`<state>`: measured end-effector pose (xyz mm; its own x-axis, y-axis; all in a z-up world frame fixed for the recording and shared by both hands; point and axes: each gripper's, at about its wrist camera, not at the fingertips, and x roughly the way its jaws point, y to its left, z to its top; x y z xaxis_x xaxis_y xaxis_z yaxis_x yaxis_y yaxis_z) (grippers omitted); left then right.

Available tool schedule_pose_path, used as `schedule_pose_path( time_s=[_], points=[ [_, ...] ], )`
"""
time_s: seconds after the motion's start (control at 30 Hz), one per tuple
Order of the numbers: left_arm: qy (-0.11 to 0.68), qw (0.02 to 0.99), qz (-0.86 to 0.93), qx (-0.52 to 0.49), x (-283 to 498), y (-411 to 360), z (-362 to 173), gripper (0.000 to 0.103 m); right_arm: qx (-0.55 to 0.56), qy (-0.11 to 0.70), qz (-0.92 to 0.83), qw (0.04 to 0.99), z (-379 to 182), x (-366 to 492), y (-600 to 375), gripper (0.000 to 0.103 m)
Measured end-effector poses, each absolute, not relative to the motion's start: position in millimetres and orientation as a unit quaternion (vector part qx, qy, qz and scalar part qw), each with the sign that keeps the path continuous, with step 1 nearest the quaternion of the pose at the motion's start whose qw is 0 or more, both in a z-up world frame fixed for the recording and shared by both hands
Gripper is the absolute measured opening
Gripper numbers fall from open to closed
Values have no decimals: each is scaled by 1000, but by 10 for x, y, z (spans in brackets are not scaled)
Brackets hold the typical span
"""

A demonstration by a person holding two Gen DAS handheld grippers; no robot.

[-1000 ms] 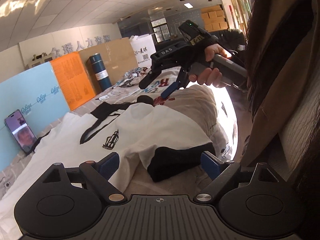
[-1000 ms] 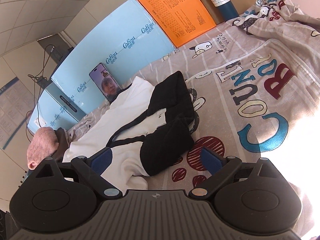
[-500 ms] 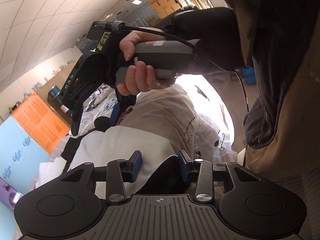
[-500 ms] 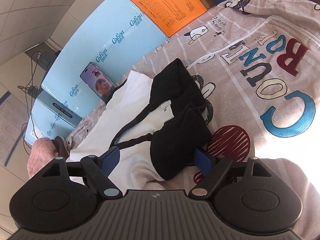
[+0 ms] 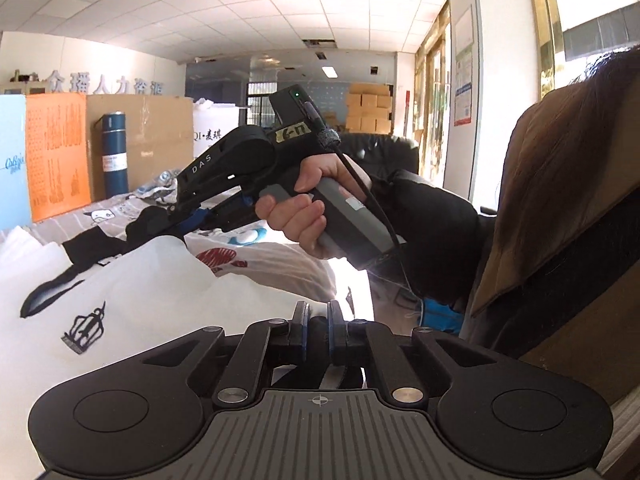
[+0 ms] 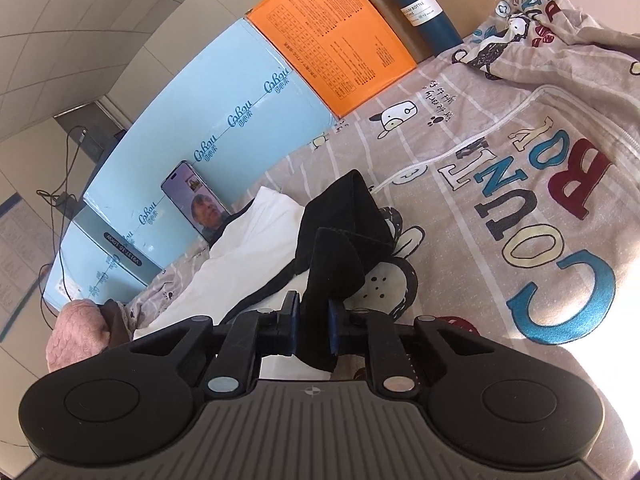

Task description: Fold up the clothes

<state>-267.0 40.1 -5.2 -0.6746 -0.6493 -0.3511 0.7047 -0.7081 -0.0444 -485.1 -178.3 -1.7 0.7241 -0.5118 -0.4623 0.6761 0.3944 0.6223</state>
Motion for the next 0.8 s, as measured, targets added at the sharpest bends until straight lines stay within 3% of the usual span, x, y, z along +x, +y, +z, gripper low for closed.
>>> schedule_pose_path(
  time_s=[0.17,0.23,0.27,0.33,0.37,0.4,0.47,0.8],
  points=[
    [113,364,-914,141,-2686,374,-65,7,390,132,-388,825,-171,-4918,-1687,11],
    [123,361,-915,134,-2693,364,-71,8,379,127,-393,828,-174,-4960,-1652,15],
    [128,359,-915,131,-2696,359,-73,10,370,126,-398,830,-164,-4976,-1629,25],
    [138,356,-916,124,-2703,348,-79,18,336,129,-413,836,-102,-4979,-1553,42],
    [143,354,-916,121,-2706,343,-82,33,321,130,-418,840,-62,-4983,-1522,52],
    [148,352,-917,118,-2709,338,-84,52,312,126,-420,843,-17,-4996,-1508,55],
    [148,371,-911,107,-2653,338,-16,66,310,112,-419,846,84,-5026,-1517,62],
    [124,691,-697,147,-1027,372,622,66,312,90,-321,890,608,-4565,-1959,77]
  ],
)
